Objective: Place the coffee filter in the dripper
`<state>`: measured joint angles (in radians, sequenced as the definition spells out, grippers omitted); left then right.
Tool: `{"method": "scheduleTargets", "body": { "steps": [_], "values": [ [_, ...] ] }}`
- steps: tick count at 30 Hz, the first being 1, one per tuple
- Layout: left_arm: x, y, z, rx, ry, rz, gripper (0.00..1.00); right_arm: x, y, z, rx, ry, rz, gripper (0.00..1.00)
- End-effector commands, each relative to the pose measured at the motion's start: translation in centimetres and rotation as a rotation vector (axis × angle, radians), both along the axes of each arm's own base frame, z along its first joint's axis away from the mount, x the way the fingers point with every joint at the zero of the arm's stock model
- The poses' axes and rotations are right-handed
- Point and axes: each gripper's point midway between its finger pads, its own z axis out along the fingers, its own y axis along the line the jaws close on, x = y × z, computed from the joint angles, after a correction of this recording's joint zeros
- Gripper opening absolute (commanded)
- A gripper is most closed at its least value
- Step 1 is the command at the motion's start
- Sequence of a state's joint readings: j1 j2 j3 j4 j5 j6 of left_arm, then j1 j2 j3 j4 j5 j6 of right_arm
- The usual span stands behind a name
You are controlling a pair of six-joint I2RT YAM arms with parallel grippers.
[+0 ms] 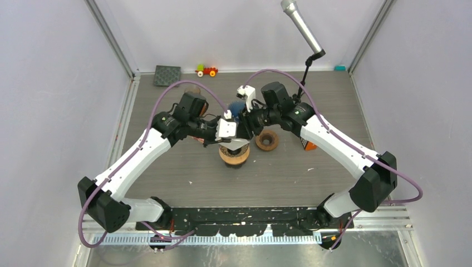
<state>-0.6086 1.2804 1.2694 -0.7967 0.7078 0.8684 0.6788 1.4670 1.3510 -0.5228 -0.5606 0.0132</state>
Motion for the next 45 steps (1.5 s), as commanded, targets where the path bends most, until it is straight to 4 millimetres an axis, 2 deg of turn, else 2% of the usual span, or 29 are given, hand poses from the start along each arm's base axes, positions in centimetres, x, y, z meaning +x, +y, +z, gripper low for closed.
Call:
{"method": "scheduleTargets", "body": {
  "steps": [1,12,22,28,35,45],
  "values": [
    [-0.4,-0.5,1.7,-0.061,-0.039,-0.019,0.0,0.6,0.9,0.3,0.016,-0.039,0.007,0.42],
    [-0.6,-0.6,1.2,-0.06,-0.021,-0.025,0.0,1.0,1.8,-1.0,-0.033,-0.022,-0.001,0.38],
    [-1.4,-0.3,-0.4,-0.019,0.026,-0.044,0.0,3.6,0.5,-1.2,-0.103,-0.098,-0.138,0.19],
    [-1.8,-0.1,-1.0,-0.011,0.037,-0.049,0.0,4.2,0.3,-1.2,-0.112,-0.116,-0.166,0.11],
    [-2.3,0.3,-1.5,0.003,0.049,-0.052,0.0,4.5,-0.2,-1.4,-0.127,-0.129,-0.195,0.09],
    [-2.1,0.1,-3.7,0.026,0.087,-0.051,0.0,3.7,-0.4,-2.8,-0.138,-0.13,-0.152,0.11]
  ]
}}
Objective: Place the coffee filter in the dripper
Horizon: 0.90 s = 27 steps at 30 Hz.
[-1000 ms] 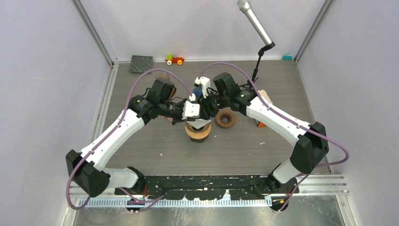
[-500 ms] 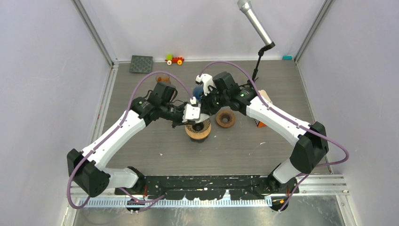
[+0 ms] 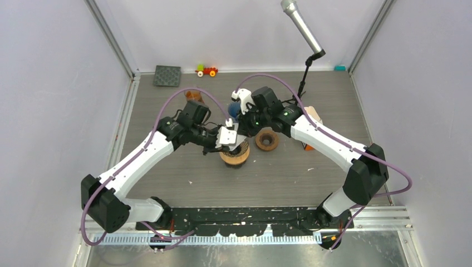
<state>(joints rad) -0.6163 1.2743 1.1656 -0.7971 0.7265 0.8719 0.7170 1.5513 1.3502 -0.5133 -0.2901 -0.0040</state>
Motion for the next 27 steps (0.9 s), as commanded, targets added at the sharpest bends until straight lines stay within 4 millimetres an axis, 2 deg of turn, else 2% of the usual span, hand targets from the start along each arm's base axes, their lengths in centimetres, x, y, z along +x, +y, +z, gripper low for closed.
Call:
{"method": "scheduleTargets", "body": {
  "steps": [1,5,9,16,23,27],
  "values": [
    [-0.3,-0.5,-0.3,-0.019,0.007,-0.027,0.0,0.0,0.2,1.5,0.039,-0.064,0.022,0.11],
    [-0.1,-0.8,-0.4,-0.029,0.011,-0.02,0.0,-0.5,0.3,1.2,0.045,-0.055,0.042,0.12],
    [0.3,-1.2,-0.4,-0.044,0.005,-0.016,0.08,-0.8,0.3,1.0,0.051,-0.045,0.053,0.14],
    [1.1,-1.7,-0.1,-0.045,-0.01,-0.015,0.32,-1.2,0.4,1.2,0.064,-0.04,0.063,0.14],
    [0.5,-1.8,-0.7,-0.017,0.001,-0.057,0.58,-1.2,0.2,1.4,0.066,-0.049,0.059,0.14],
    [0.0,-1.9,-1.2,-0.007,0.011,-0.081,0.65,-1.1,0.2,1.4,0.067,-0.048,0.056,0.14]
  ]
}}
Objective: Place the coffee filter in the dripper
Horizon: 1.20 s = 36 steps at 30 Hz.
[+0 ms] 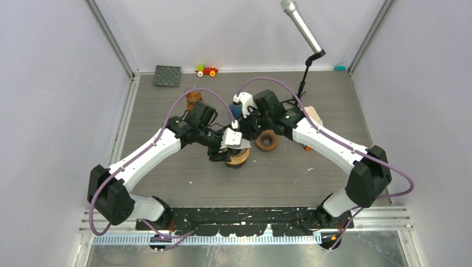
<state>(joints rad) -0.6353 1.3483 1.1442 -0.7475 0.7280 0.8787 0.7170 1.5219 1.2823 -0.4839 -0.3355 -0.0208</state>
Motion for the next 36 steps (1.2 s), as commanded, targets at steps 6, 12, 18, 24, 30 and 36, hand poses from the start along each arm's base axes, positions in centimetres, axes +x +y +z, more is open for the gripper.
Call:
{"method": "scheduleTargets", "body": {
  "steps": [6,12,18,24,30,36],
  "values": [
    [-0.8,-0.5,0.1,0.004,-0.036,-0.079,0.68,0.2,0.4,2.1,0.051,-0.06,0.007,0.14],
    [-0.6,-0.4,-1.0,0.035,-0.072,-0.085,0.66,0.6,0.2,1.5,0.03,-0.065,0.0,0.22],
    [-0.6,-0.1,-2.6,0.081,-0.099,-0.098,0.61,0.9,0.1,1.2,0.014,-0.072,-0.014,0.29],
    [-0.3,-0.3,-2.8,0.08,-0.113,-0.098,0.6,1.3,-0.1,0.2,-0.017,-0.07,-0.021,0.33],
    [-0.3,-0.5,-3.2,0.087,-0.109,-0.104,0.6,1.6,-0.1,-1.0,-0.045,-0.058,-0.025,0.36],
    [-0.5,-0.7,-3.7,0.086,-0.106,-0.107,0.6,1.8,0.4,-1.6,-0.045,-0.035,-0.021,0.37]
  ]
}}
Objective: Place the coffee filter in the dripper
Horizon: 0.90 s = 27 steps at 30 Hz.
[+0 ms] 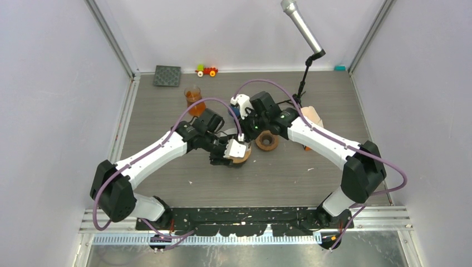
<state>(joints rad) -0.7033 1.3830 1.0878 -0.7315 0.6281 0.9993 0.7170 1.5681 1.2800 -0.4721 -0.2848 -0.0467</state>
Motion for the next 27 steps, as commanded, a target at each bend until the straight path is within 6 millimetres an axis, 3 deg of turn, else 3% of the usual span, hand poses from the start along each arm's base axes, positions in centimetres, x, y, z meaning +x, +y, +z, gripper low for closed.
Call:
{"method": "scheduleTargets", "body": {
  "steps": [1,9,23,27],
  "values": [
    [0.1,-0.6,-0.2,-0.019,-0.02,-0.019,0.6,0.6,0.7,0.3,0.014,-0.017,0.003,0.38],
    [-0.1,-0.7,-0.5,-0.012,-0.013,-0.022,0.56,0.7,0.9,0.0,0.005,-0.005,0.005,0.4],
    [-0.3,-0.2,0.5,-0.023,-0.041,-0.012,0.55,0.4,0.8,5.0,0.053,-0.066,0.026,0.42],
    [-0.2,-0.2,0.6,-0.026,-0.046,-0.01,0.55,0.6,0.4,4.6,0.025,-0.078,0.02,0.46]
  ]
}}
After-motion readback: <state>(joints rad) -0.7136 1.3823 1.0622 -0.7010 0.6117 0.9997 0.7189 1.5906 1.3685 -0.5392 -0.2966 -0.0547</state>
